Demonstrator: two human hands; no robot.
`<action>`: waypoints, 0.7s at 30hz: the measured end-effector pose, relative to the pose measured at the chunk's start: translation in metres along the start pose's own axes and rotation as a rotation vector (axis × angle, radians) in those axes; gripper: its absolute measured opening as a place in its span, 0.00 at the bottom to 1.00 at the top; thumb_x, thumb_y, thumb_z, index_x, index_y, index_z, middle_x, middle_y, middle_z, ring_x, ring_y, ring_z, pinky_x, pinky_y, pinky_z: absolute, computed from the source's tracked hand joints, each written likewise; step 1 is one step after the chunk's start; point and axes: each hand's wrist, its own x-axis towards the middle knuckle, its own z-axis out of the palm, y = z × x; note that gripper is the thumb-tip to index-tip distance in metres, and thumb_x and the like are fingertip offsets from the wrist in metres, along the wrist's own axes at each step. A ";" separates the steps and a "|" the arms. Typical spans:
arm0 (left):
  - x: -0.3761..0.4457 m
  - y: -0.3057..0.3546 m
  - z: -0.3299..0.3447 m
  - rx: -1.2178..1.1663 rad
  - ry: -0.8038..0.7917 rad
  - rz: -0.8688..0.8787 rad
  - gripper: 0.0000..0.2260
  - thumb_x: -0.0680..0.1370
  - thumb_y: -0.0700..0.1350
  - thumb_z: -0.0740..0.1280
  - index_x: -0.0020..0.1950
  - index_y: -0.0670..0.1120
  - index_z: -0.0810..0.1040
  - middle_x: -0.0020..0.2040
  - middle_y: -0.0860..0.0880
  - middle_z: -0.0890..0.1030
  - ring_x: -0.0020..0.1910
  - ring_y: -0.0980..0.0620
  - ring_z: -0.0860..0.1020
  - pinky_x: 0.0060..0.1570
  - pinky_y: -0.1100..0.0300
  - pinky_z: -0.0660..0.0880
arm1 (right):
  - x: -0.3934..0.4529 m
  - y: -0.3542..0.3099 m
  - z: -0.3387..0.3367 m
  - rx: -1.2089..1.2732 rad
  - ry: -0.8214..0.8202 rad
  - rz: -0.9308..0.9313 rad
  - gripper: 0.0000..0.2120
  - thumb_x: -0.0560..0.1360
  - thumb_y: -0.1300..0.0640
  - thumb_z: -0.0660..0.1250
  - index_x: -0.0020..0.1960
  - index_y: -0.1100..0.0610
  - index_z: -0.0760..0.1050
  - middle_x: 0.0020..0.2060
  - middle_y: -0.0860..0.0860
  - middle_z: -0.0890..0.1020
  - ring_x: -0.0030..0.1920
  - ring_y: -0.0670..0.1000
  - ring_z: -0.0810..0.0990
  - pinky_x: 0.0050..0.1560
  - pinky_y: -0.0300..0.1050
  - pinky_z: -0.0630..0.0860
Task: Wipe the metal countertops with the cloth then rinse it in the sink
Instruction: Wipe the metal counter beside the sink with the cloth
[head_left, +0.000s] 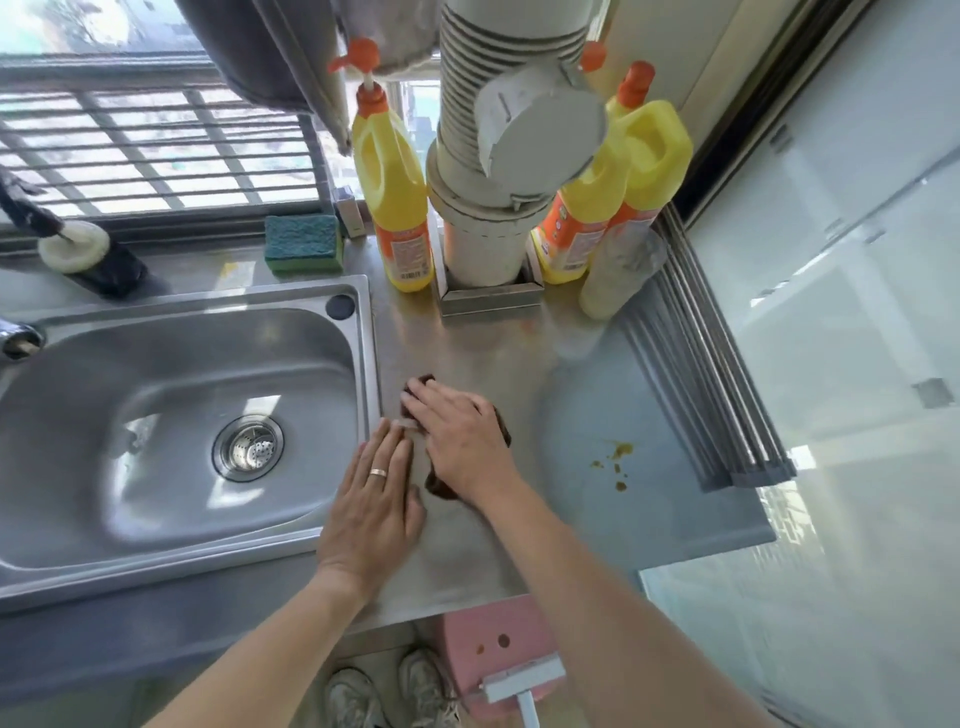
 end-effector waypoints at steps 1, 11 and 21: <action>0.000 0.001 -0.001 0.020 0.006 0.012 0.27 0.79 0.45 0.59 0.77 0.37 0.67 0.80 0.40 0.65 0.81 0.43 0.59 0.79 0.44 0.59 | -0.015 0.017 -0.008 -0.025 0.007 0.028 0.23 0.77 0.57 0.65 0.72 0.48 0.75 0.73 0.44 0.74 0.72 0.47 0.73 0.65 0.48 0.67; 0.005 0.022 -0.003 0.161 -0.093 -0.015 0.24 0.81 0.44 0.53 0.73 0.32 0.69 0.76 0.33 0.68 0.78 0.35 0.64 0.77 0.41 0.60 | -0.065 0.123 -0.125 0.586 0.198 0.676 0.14 0.81 0.64 0.59 0.58 0.54 0.80 0.52 0.49 0.84 0.51 0.47 0.81 0.55 0.43 0.75; 0.011 0.031 0.007 0.140 -0.060 -0.045 0.25 0.81 0.48 0.56 0.73 0.36 0.70 0.76 0.37 0.69 0.79 0.38 0.62 0.77 0.37 0.59 | -0.082 0.145 -0.094 -0.024 0.184 0.442 0.18 0.81 0.50 0.61 0.69 0.52 0.75 0.72 0.52 0.74 0.71 0.55 0.73 0.73 0.59 0.66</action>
